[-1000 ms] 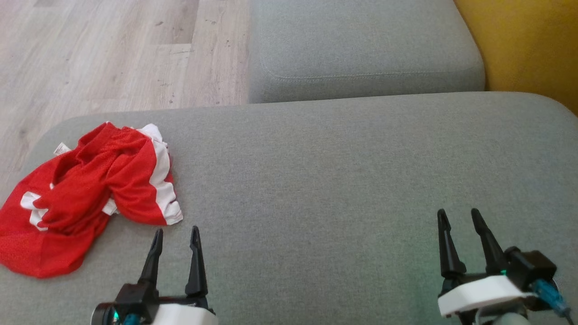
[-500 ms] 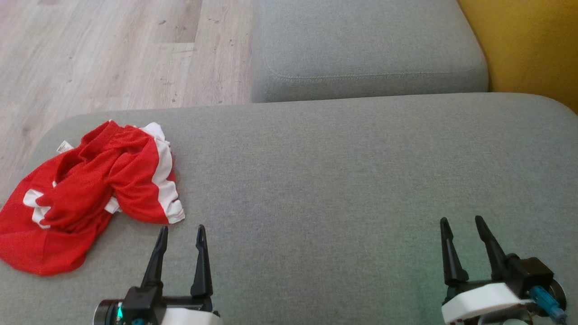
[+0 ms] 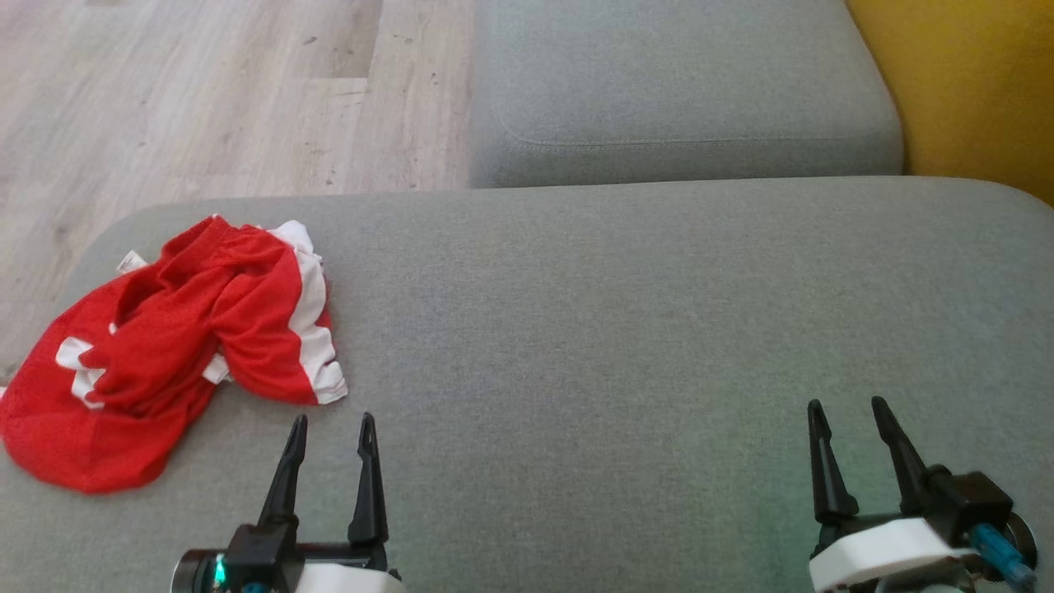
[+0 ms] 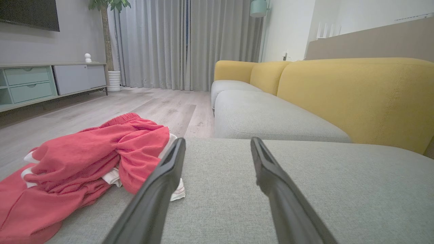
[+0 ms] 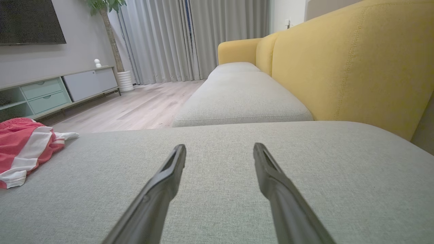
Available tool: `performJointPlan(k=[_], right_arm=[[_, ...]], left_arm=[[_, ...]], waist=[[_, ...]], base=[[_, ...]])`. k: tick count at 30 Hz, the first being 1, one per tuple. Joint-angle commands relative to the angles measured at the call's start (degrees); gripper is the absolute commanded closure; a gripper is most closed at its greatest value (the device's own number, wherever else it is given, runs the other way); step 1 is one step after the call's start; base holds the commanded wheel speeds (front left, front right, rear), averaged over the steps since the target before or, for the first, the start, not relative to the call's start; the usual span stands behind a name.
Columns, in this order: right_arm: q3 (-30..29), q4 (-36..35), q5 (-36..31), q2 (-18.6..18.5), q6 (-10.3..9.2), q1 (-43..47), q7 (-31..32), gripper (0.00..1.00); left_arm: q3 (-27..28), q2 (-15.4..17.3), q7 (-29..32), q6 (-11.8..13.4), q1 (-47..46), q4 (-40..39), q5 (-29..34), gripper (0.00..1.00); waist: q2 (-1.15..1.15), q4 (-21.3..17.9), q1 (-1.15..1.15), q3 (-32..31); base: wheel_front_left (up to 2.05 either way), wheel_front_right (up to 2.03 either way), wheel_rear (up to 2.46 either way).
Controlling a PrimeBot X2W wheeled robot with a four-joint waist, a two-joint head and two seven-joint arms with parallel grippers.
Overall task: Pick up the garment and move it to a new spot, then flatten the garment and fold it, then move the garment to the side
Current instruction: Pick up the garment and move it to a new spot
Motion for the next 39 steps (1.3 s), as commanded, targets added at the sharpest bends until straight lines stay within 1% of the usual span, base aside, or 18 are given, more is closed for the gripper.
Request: performJointPlan(k=[1,6,9,10,16,20,23,25,34,39], right_arm=[[1.31,-1.54,0.05,-0.53,-0.04,-1.35,-0.79,0.00],[1.58,-1.71,0.32,-0.53,-0.04,-0.78,-0.79,0.00],[1.99,-1.88,0.72,-0.53,-0.04,-0.50,-0.79,0.00],[2.19,-2.03,1.06,-0.53,-0.04,-0.10,-0.79,0.00],[4.01,-2.23,1.77,-0.53,-0.04,0.09,-0.79,0.00],[5.46,-2.33,2.60,-0.53,-0.04,-0.49,-0.79,0.00],[6.56,-2.44,2.70,-0.53,-0.04,-0.91,-0.79,0.00],[7.22,-2.42,2.59,-0.53,-0.04,-1.35,-0.79,0.00],[12.16,-0.63,1.15,-0.53,-0.04,-5.64,-0.79,0.00],[13.24,0.38,0.18,-0.53,-0.04,-6.84,-0.79,0.00]], left_arm=[[1.79,0.18,-0.61,0.18,-2.19,-1.68,0.60,0.00],[2.23,0.18,-0.61,0.51,-2.09,-1.68,0.93,0.00],[2.66,0.18,-0.61,0.28,-2.16,-1.54,1.29,0.00],[2.69,0.18,-0.61,0.01,-2.28,-1.30,1.62,0.00],[3.64,0.18,-0.61,0.15,-2.17,-1.15,2.08,0.00],[4.56,0.18,-0.61,0.21,-1.80,-1.50,2.63,0.00],[5.37,0.18,-0.61,0.19,-1.63,-2.01,3.03,0.00],[5.90,0.18,-0.61,0.37,-1.55,-2.42,2.91,0.00],[8.16,0.18,-0.61,3.06,-0.48,-6.47,1.52,0.00],[8.21,0.18,-0.61,4.34,0.20,-8.47,0.76,0.00]], waist=[[0.00,0.31,0.00,-0.05],[0.00,2.43,0.00,0.12],[0.00,4.72,0.00,0.47],[0.00,7.07,0.00,0.70],[0.00,15.11,0.00,1.50],[0.00,20.17,0.00,1.81],[0.00,23.23,0.00,2.19],[0.00,23.61,0.00,2.61],[0.00,26.16,0.00,6.27],[0.00,26.83,0.00,7.33]], base=[[0.00,0.00,0.00],[0.00,0.00,0.00],[0.00,0.00,0.00],[0.00,0.00,0.00],[0.00,0.00,0.00],[0.00,0.00,0.00],[0.00,0.00,0.00],[0.00,0.00,0.00],[0.00,0.00,0.00],[0.00,0.00,0.00]])
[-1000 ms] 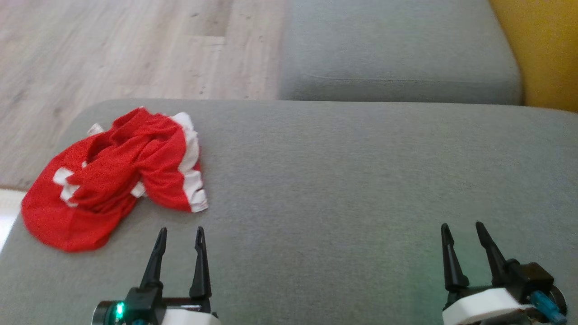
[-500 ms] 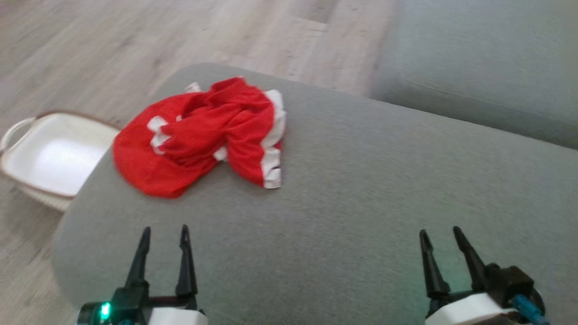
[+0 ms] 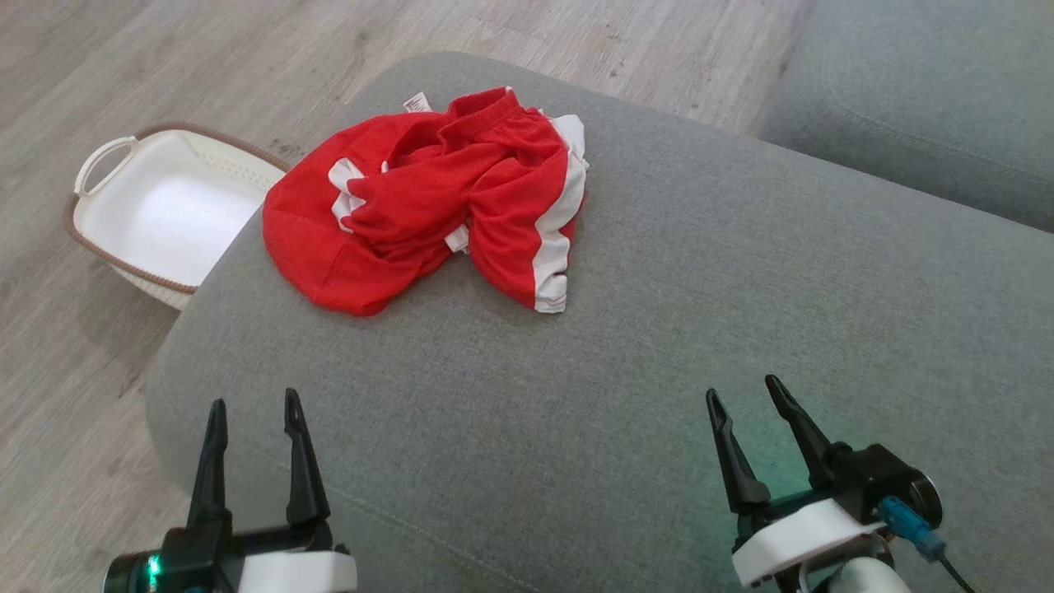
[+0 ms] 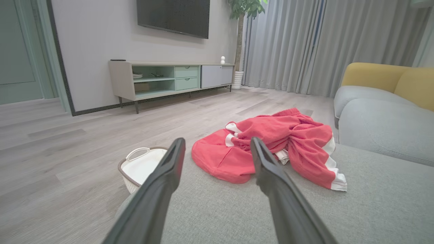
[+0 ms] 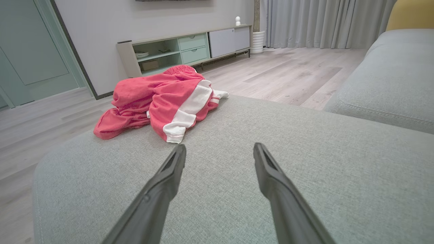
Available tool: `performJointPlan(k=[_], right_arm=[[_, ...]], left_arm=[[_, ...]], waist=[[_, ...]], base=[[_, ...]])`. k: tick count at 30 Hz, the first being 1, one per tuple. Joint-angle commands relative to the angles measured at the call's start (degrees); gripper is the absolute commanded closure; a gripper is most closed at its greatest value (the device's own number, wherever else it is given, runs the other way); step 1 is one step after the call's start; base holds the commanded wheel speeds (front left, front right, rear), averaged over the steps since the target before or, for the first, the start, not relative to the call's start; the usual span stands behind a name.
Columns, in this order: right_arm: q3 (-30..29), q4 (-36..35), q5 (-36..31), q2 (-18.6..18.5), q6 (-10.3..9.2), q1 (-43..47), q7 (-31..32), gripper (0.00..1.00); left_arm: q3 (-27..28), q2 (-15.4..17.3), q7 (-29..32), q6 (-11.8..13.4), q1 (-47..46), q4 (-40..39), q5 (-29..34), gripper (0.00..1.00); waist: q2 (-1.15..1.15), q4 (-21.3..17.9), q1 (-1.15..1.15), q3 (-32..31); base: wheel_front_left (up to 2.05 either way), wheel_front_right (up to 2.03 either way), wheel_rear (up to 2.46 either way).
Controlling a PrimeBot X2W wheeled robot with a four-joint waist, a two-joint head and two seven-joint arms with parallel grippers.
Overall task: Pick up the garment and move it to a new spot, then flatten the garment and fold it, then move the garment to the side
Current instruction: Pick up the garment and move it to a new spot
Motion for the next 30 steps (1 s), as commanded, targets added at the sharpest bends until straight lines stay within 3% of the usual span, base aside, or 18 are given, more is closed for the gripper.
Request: performJointPlan(k=[1,8,17,23,29,30], right_arm=[[1.52,-1.38,-0.50,-0.44,-0.04,-2.74,-0.79,0.00],[-0.88,-2.68,-3.46,-0.44,-0.04,-2.47,-0.79,0.00],[-6.44,-8.21,-6.98,-3.75,-0.04,-1.78,-0.79,0.00],[-8.48,-11.87,-6.40,-6.86,-0.04,-2.74,-0.79,0.00],[-8.68,-15.51,-5.56,-10.97,-0.04,-3.94,-0.79,0.00],[-8.68,-15.51,-5.56,-10.97,-0.04,-3.94,-0.79,0.00]], left_arm=[[1.97,0.04,-0.55,0.52,-1.01,-2.17,-0.23,0.00],[2.98,0.04,-0.55,-0.28,-4.33,-3.07,0.79,0.00],[6.73,1.97,-0.55,-6.39,-23.23,-2.69,3.32,0.00],[5.65,4.17,-0.14,-11.43,-42.64,9.53,2.33,0.00],[3.58,4.87,9.44,-14.82,-61.66,27.20,-3.38,0.00],[3.58,4.87,9.44,-14.82,-61.66,27.20,-3.38,0.00]], waist=[[0.00,0.23,0.00,0.28],[0.00,0.53,0.00,2.54],[0.00,0.65,0.00,9.81],[0.00,-1.77,0.00,16.51],[0.00,-4.84,0.00,22.82],[0.00,-4.84,0.00,22.82]], base=[[0.00,0.00,0.00],[0.00,0.00,0.00],[0.00,0.00,0.00],[0.00,0.00,0.00],[0.00,0.00,0.00],[0.00,0.00,0.00]])
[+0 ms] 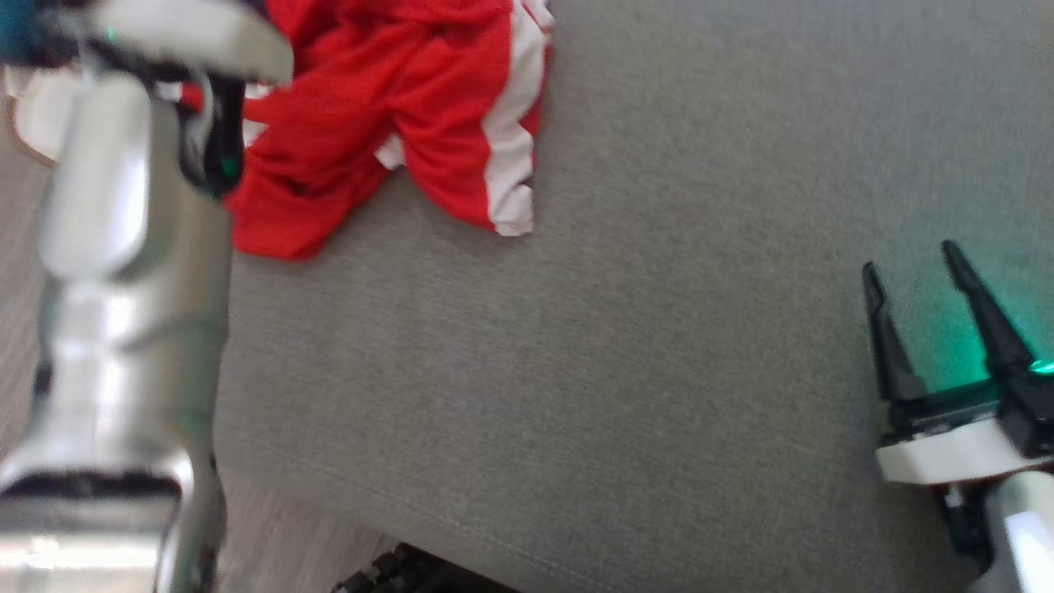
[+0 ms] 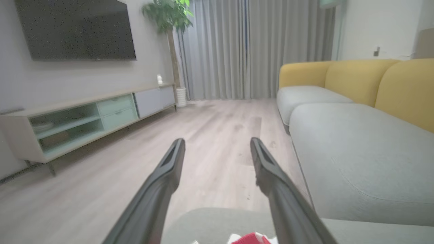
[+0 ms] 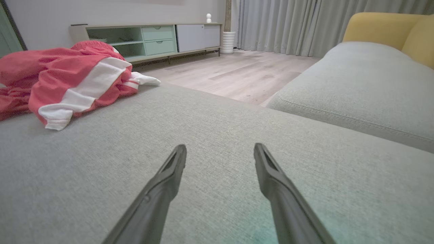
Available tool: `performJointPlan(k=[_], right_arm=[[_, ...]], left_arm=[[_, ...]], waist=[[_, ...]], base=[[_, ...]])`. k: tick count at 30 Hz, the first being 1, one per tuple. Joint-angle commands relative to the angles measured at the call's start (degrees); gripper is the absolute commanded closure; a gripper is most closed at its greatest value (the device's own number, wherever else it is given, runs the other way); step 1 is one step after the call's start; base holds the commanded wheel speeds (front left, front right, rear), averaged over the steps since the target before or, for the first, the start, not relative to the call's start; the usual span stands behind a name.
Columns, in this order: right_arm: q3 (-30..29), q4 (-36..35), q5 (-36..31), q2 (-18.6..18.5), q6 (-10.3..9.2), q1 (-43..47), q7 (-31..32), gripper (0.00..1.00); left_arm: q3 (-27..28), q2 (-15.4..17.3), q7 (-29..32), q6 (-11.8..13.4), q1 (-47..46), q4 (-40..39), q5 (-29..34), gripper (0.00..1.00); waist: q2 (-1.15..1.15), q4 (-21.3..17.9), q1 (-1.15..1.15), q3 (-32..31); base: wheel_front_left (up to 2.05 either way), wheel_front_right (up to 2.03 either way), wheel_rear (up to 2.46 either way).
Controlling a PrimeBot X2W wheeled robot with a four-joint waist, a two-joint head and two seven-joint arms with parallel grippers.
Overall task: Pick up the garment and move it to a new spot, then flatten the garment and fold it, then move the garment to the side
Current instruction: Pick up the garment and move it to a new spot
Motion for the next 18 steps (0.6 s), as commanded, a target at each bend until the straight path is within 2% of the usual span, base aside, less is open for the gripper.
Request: performJointPlan(k=[1,3,8,14,18], right_arm=[[1.18,-2.05,0.28,-0.84,-0.04,-0.35,-0.61,0.00],[0.57,-3.56,0.27,-2.12,-0.04,-0.36,-0.61,0.00],[-0.80,-5.49,0.04,-4.58,-0.04,0.75,-0.61,0.00],[-0.63,-7.57,-0.95,-6.07,-0.04,1.97,-0.61,0.00],[-0.09,-8.11,-1.25,-6.06,-0.04,1.56,-0.61,0.00]], left_arm=[[1.13,2.52,0.67,-0.01,-0.83,-0.81,-0.80,0.00],[0.19,2.67,4.09,-0.32,-4.67,4.82,-4.04,0.00],[-4.21,4.34,8.17,-0.41,-9.94,15.18,-10.34,0.00],[-8.89,5.98,10.23,-0.43,-11.59,22.59,-16.44,0.00],[-12.58,7.39,10.03,-0.43,-11.48,25.47,-17.65,0.00]], waist=[[0.00,-2.41,-0.02,3.30],[0.00,-3.34,-0.02,5.11],[0.00,-5.56,-0.02,8.97],[0.00,-7.07,-0.02,12.17],[0.00,-7.67,-0.02,12.81]], base=[[0.00,0.00,0.00],[0.00,0.00,0.00],[0.00,0.00,0.00],[0.00,0.00,0.00],[0.00,0.00,0.00]])
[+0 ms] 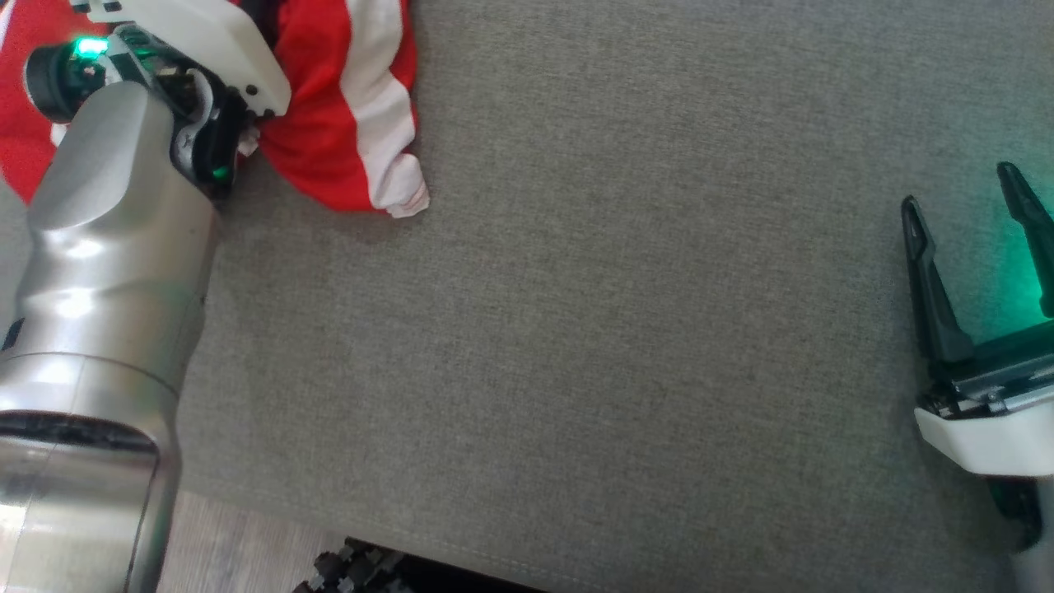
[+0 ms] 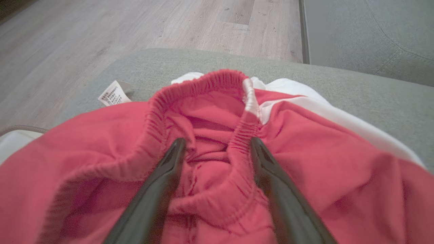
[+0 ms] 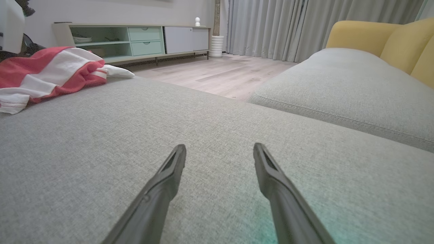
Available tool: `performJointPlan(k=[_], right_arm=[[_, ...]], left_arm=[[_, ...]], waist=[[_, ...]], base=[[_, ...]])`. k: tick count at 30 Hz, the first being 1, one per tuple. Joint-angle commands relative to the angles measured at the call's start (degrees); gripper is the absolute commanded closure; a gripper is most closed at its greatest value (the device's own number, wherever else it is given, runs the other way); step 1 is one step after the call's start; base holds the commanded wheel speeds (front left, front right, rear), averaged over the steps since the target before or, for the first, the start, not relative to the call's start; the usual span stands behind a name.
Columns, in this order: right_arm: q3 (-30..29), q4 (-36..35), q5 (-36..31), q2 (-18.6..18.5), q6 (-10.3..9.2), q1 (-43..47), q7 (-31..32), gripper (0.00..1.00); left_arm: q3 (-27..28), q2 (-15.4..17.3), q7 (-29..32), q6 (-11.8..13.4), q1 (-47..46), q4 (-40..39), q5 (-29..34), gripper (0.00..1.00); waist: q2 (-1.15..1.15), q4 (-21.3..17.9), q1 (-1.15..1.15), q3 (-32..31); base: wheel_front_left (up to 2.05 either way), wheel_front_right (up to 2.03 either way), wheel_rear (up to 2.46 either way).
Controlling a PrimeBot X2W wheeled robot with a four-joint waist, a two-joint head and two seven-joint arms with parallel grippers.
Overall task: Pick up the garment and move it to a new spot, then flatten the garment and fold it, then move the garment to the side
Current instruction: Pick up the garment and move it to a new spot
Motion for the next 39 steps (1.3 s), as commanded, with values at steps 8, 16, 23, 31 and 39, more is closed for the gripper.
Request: performJointPlan(k=[8,16,23,31,39], right_arm=[[1.47,4.25,-0.58,0.02,-0.05,0.47,0.71,0.00],[4.58,7.94,0.67,6.70,-0.05,-2.16,0.71,0.00],[5.43,10.92,1.97,12.66,-0.05,-0.91,0.71,0.00],[6.42,12.22,3.37,15.11,-0.05,1.72,0.71,0.00],[8.48,11.88,5.67,15.31,-0.05,3.64,0.71,0.00]], left_arm=[[-6.51,7.49,-5.56,0.10,-2.26,-1.30,-2.83,1.00],[-14.98,12.85,-10.11,0.10,-7.80,-4.77,-3.94,1.00],[-23.03,14.77,-9.79,0.10,-12.63,-9.50,-4.03,1.00],[-27.56,13.36,-10.27,0.10,-16.15,-10.15,-3.83,1.00],[-28.98,8.04,-11.86,0.10,-17.58,-9.26,-6.42,1.00]], waist=[[0.00,-1.16,0.00,-1.82],[0.00,-5.32,0.00,-12.44],[0.00,-11.46,0.00,-23.37],[0.00,-20.46,0.00,-31.90],[0.00,-28.70,0.00,-34.78]], base=[[0.00,0.00,0.00],[0.00,0.00,0.00],[0.00,0.00,0.00],[0.00,0.00,0.00],[0.00,0.00,0.00]])
